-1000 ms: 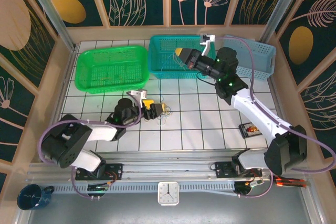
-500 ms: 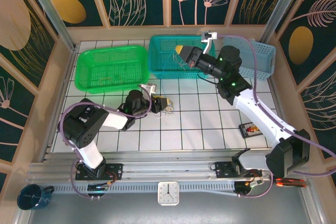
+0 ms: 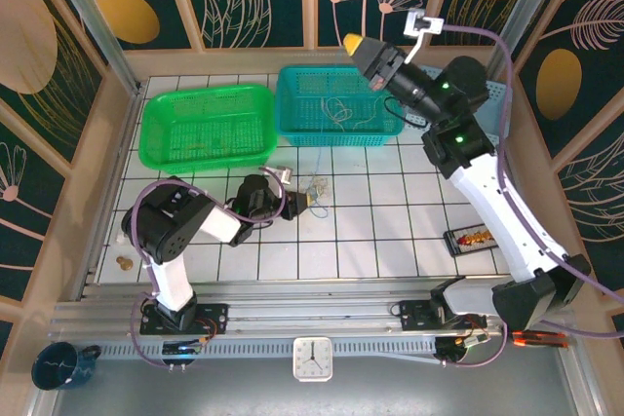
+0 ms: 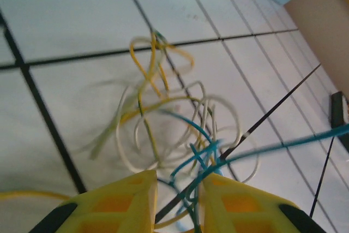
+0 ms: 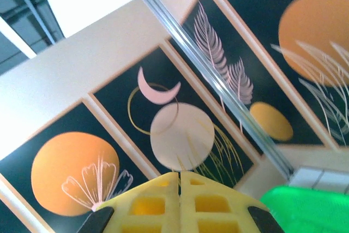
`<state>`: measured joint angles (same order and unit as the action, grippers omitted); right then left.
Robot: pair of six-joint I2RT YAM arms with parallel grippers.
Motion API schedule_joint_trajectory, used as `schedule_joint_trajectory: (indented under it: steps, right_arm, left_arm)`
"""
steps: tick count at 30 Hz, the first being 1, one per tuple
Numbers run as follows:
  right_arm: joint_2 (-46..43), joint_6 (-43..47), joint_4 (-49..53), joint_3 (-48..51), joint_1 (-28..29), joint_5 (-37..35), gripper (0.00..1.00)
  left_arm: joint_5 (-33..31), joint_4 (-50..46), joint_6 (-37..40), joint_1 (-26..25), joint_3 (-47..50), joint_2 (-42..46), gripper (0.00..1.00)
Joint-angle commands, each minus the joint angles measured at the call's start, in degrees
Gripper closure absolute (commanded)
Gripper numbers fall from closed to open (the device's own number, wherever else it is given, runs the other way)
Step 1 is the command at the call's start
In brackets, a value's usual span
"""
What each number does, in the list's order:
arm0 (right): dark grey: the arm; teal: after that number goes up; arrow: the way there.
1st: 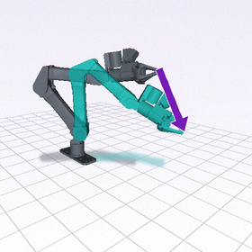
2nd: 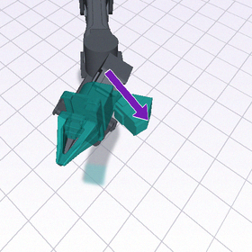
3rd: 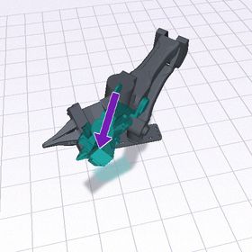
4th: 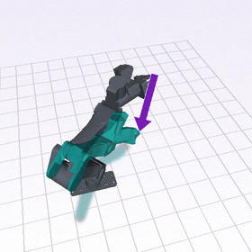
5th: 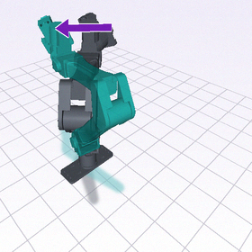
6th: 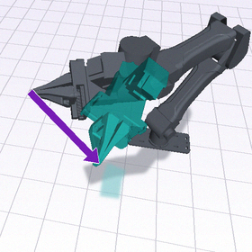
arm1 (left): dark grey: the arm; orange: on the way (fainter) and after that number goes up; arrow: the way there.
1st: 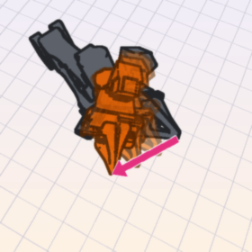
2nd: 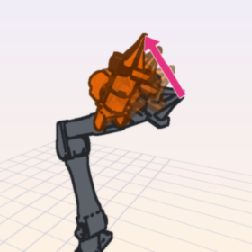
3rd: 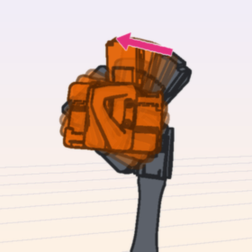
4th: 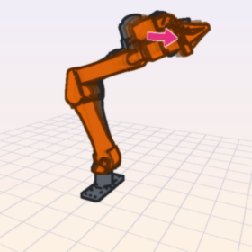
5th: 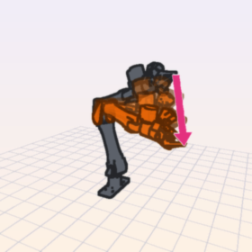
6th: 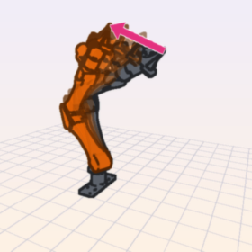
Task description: Untangle the cables
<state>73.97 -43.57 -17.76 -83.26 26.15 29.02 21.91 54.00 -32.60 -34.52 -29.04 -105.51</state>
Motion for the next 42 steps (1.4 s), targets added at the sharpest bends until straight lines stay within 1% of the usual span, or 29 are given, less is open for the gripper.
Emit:
schedule_joint_trajectory:
  steps: [1,3,7,15,19,23,26,30,32,35,36,37,42]
  right_arm:
    - [-0.50,0.12,-4.08,-4.45,-1.08,0.47,1.00]
    - [-0.24,0.17,-4.16,-6.33,-1.73,0.43,1.00]
    - [0.65,-0.18,-4.57,-9.79,-3.39,0.25,1.00]
    - [2.88,-4.41,-7.19,-17.88,-11.09,0.60,1.00]
    - [5.21,-5.12,-6.49,-22.78,-13.46,1.02,1.00]
    - [6.48,-4.91,-5.42,-23.89,-15.64,0.96,1.00]
    - [6.32,-5.32,-5.76,-21.49,-17.30,0.57,1.00]
    - [5.65,-5.28,-7.30,-16.57,-18.85,-1.01,1.00]
    - [5.82,-5.27,-7.85,-14.84,-19.40,-1.61,1.00]
    - [6.73,-4.95,-8.41,-13.30,-20.20,-2.36,1.00]
    - [7.24,-4.78,-8.51,-13.09,-20.37,-2.62,1.00]
    - [7.63,-4.62,-8.60,-12.87,-20.60,-2.88,1.00]
    - [10.61,-2.40,-8.76,-13.51,-21.70,-5.11,1.00]
  left_arm:
    - [0.24,1.79,-0.10,-0.24,1.82,-0.92,0.75]
    - [0.12,1.99,-0.18,-0.18,2.21,-0.92,0.77]
    - [0.15,2.24,-0.40,-0.26,2.64,-1.00,0.78]
    - [0.15,3.04,-0.71,-0.22,3.31,-1.18,0.78]
    - [0.15,3.13,-0.87,-0.28,3.33,-1.01,0.78]
    - [0.65,3.12,-1.79,-0.21,3.28,0.39,0.76]
    - [0.85,2.62,-2.93,-0.22,3.28,2.98,0.68]
    - [0.70,-0.74,-3.87,-0.25,2.26,6.98,0.51]
    - [0.51,-2.77,-4.14,-0.24,1.73,10.34,0.42]
    - [-0.09,-5.99,-4.25,-0.19,1.01,13.70,0.23]
    - [-0.32,-6.95,-4.31,-0.15,0.83,14.95,0.16]
    - [-0.50,-7.67,-4.23,-0.19,0.67,15.81,0.02]
    - [-1.43,-11.04,-4.51,-0.14,-0.58,19.66,0.01]
